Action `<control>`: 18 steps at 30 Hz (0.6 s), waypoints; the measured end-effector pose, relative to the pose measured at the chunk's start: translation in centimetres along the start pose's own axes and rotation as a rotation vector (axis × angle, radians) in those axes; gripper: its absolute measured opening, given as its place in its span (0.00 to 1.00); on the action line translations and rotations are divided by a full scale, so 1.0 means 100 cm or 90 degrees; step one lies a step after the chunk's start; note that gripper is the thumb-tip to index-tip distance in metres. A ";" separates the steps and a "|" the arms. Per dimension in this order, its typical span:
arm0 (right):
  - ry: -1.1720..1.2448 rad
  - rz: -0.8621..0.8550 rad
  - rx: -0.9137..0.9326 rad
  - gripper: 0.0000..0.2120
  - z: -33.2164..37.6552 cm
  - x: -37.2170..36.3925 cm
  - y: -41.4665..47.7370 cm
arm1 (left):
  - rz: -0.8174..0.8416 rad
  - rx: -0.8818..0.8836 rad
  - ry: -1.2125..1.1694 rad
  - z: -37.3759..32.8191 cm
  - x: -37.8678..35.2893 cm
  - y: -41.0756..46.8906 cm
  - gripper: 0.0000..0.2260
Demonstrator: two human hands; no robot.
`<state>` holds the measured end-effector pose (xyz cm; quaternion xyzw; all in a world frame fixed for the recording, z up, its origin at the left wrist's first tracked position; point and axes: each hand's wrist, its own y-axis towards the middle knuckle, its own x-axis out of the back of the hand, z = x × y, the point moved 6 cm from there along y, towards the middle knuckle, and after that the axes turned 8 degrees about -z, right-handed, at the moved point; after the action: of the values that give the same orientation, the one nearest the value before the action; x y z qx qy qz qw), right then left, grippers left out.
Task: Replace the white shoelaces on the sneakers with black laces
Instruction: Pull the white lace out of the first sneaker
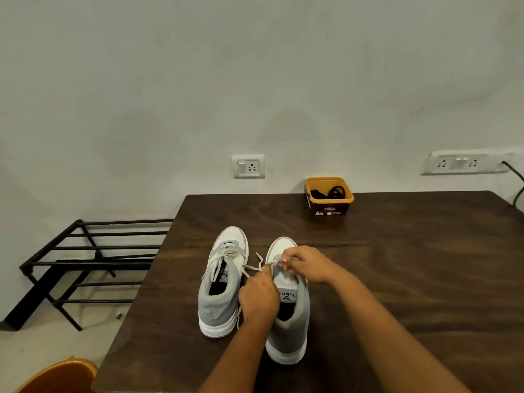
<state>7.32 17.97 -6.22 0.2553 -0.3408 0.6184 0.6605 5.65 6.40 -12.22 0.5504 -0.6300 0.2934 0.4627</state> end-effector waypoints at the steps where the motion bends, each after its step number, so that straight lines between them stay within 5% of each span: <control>1: 0.236 -0.051 0.001 0.13 0.000 0.006 -0.003 | -0.003 -0.002 -0.004 -0.001 0.000 0.000 0.13; 4: 0.862 -0.200 -0.097 0.14 -0.014 0.025 -0.014 | -0.007 -0.008 0.007 -0.003 0.001 0.000 0.13; 6: 0.957 -0.207 -0.125 0.16 -0.015 0.024 -0.015 | -0.005 -0.007 0.012 -0.003 0.001 -0.001 0.13; 9: 0.404 -0.217 -0.101 0.17 -0.016 0.021 -0.009 | -0.008 -0.009 0.010 -0.003 0.000 -0.002 0.13; 11: 0.055 -0.169 -0.013 0.09 -0.006 0.014 -0.005 | -0.011 -0.007 0.005 -0.002 0.000 -0.002 0.13; 15: -0.338 -0.059 0.030 0.18 0.005 -0.011 -0.004 | -0.012 0.004 -0.006 0.000 -0.002 -0.001 0.13; 18: -0.403 -0.077 0.027 0.11 0.006 -0.021 0.000 | -0.012 0.015 -0.023 0.001 -0.001 -0.002 0.14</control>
<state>7.27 16.17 -7.47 0.4686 -0.5005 0.4750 0.5516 5.79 6.34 -12.38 0.5670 -0.6292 0.2864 0.4479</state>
